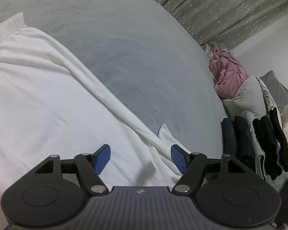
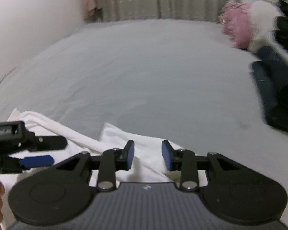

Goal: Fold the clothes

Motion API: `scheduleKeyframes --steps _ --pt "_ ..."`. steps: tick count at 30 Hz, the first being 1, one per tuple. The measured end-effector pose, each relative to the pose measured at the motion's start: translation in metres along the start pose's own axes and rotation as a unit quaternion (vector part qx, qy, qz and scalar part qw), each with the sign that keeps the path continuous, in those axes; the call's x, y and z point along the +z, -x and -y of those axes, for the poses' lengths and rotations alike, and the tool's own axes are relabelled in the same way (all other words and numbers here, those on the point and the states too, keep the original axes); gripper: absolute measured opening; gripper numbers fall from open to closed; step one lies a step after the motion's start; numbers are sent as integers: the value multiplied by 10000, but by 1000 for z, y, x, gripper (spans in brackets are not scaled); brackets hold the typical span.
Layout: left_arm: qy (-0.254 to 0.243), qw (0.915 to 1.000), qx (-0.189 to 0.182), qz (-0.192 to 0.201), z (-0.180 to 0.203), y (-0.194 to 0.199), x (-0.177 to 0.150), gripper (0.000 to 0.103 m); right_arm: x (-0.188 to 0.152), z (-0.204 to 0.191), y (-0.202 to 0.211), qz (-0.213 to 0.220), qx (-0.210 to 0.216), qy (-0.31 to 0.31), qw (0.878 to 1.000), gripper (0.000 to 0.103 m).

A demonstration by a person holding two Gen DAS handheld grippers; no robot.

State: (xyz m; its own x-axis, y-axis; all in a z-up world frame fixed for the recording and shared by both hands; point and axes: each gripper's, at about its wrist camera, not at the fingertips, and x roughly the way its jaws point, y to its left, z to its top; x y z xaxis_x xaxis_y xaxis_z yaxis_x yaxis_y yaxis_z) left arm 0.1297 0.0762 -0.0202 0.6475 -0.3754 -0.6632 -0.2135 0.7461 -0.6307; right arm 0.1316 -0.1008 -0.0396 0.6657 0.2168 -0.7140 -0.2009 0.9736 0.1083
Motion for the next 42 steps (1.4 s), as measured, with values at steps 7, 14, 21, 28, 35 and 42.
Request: scheduleKeyframes --steps 7,14,21,28,35,42 --pt "54 10000 -39 -5 -3 0 3 70 10 -20 -45 -90 16 259 9996 13" --pt "-91 9999 44 54 2 1 2 70 9 34 6 351 -9 -605 9976 6" --pt "-408 9989 182 161 12 0 -4 70 -10 121 90 838 -636 -1075 9886 6" --pt "-799 9962 253 218 22 -3 -12 71 -36 175 141 692 -1229 -1759 9742 6" --pt "-1269 9919 84 55 38 -2 -19 71 -64 210 146 309 -1938 -1843 9631 15" --pt "-2130 9768 58 209 57 -1 -23 71 -79 247 149 258 -1546 -2407 9579 40"
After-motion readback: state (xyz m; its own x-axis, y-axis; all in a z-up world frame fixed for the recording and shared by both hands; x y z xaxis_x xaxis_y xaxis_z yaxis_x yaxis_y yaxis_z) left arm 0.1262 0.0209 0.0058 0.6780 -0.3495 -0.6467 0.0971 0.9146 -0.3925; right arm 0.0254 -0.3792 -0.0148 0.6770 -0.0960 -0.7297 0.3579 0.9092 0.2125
